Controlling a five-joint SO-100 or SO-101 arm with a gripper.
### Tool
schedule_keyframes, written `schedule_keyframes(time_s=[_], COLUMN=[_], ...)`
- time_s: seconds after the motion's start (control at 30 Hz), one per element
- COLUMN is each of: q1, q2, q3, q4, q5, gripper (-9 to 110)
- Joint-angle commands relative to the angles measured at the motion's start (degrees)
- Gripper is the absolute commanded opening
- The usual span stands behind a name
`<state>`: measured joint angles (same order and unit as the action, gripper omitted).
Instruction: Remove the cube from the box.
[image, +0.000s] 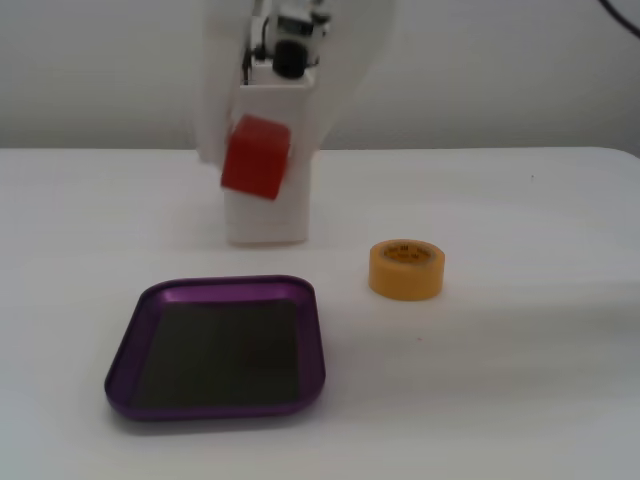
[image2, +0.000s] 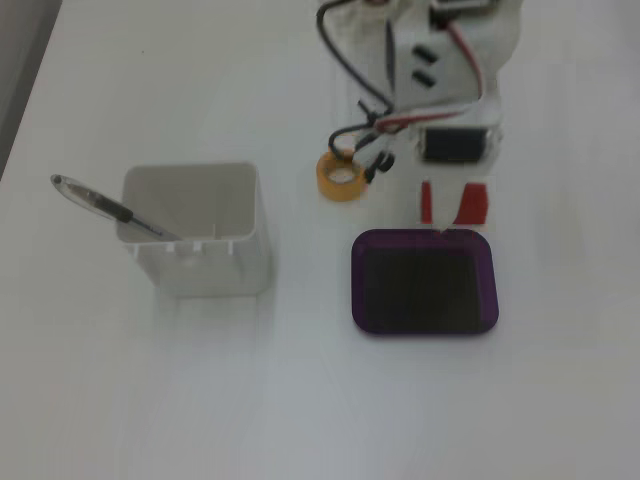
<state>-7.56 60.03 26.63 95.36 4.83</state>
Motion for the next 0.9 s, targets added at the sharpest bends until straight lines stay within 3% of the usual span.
schedule_keyframes(time_s=[0.0,0.23,0.4,0.87], q1=[-0.7,-0.97,-1.85,-3.16], q2=[8.88,13.36,13.45,12.57], q3=[-1.32,24.08,39.55,52.82], q4=[1.93,1.23,-8.09,-26.72], q5=[0.09,0.0,0.35,0.26], gripper=[-1,-1,-1,-1])
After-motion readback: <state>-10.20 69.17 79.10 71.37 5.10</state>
